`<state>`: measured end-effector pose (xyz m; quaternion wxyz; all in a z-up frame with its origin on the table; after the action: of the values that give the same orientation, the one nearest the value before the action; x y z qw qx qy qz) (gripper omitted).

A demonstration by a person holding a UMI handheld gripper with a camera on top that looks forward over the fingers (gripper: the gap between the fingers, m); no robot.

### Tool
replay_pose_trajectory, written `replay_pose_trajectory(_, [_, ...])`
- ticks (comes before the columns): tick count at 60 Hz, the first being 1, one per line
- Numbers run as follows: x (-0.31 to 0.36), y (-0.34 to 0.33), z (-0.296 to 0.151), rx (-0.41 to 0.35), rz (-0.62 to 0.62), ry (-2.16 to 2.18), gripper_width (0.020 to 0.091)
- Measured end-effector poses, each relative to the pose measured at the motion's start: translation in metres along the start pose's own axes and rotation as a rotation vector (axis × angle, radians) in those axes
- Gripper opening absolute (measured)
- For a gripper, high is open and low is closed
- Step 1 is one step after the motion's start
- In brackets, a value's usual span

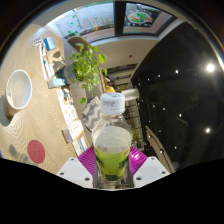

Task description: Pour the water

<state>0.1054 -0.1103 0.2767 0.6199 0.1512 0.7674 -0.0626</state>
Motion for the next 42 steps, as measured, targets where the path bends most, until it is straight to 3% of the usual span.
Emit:
replay_pose_trajectory(17, [0.064, -0.035, -0.062, -0.169, -0.01, -0.481, 0.0399])
replay_pose_trajectory(29, [0.092, -0.038, -0.067, -0.185, -0.057, -0.64, 0.04])
replay_pose_trajectory(42, [0.088, -0.04, -0.069, -0.177, -0.102, -0.53, 0.04])
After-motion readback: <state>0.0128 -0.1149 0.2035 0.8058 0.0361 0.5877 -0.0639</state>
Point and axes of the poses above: the point between the fingertips, and its own axes, seen from behind it with the camera up: x to the left, z down, y forward, the way the camera looks, the point moved 5 cm from there along -y, backward, against the way the camera looks, and after that the axes turned 11 degrees about z, right-handed, at the moved point
